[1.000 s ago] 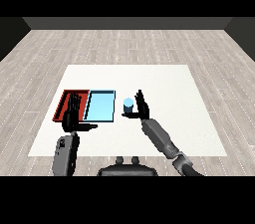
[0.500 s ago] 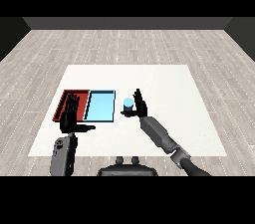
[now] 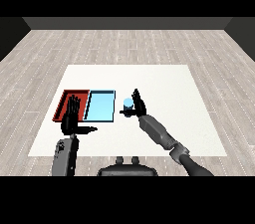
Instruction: Pick the blue can and put it in the blue box
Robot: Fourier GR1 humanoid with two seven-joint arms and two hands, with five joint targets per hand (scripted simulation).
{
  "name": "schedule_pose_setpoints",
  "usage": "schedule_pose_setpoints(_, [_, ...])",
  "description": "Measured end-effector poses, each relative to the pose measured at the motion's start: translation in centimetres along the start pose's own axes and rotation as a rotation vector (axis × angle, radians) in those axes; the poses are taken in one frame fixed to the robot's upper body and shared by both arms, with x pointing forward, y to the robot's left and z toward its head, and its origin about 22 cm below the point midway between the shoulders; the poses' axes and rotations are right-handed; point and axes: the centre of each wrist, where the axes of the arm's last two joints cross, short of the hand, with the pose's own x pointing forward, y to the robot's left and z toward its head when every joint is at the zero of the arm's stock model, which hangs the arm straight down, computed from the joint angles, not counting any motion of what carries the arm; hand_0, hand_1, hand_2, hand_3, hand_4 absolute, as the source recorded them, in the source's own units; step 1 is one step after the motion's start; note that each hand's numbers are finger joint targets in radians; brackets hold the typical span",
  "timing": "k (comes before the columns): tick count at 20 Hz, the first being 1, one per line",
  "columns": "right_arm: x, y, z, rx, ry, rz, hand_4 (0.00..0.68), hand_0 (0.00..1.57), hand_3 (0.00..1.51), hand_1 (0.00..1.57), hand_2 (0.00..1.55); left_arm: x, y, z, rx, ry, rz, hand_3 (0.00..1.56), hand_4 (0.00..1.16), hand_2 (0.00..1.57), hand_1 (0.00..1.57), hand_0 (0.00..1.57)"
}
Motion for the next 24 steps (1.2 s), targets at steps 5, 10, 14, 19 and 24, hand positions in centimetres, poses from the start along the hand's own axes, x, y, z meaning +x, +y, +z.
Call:
schedule_pose_setpoints(5, [-0.1, 0.5, -0.2, 0.014, 0.019, 0.0, 0.0, 0.0, 0.0, 0.0, 0.0, 0.2, 0.1, -0.9, 0.008, -0.001, -0.009, 0.0, 0.0, 0.0, 0.0, 0.0])
schedule_pose_setpoints(10, [0.1, 0.4, -0.6, -0.131, 0.014, 0.113, 0.647, 1.5, 1.43, 1.5, 1.47, 0.2, 0.3, -0.4, 0.003, 0.002, -0.004, 0.0, 0.0, 0.0, 0.0, 0.0])
schedule_pose_setpoints(14, [0.0, 0.4, -0.8, -0.176, 0.022, 0.21, 0.62, 1.5, 1.44, 1.5, 1.48, -0.2, 0.3, -0.6, 0.007, 0.003, -0.006, 0.0, 0.0, 0.0, 0.0, 0.0])
schedule_pose_setpoints(19, [0.5, 0.8, -1.4, -0.202, 0.028, 0.263, 0.634, 1.5, 1.42, 1.5, 1.47, -0.2, 0.4, -0.6, 0.003, 0.007, -0.009, 0.0, 0.0, 0.0, 0.0, 0.0])
schedule_pose_setpoints(24, [1.5, 1.9, -2.2, -0.184, -0.006, 0.307, 0.624, 1.43, 1.4, 1.43, 1.45, -0.3, 0.0, -0.5, -0.028, 0.022, -0.02, 0.0, 0.0, 0.0, 0.0, 0.0])
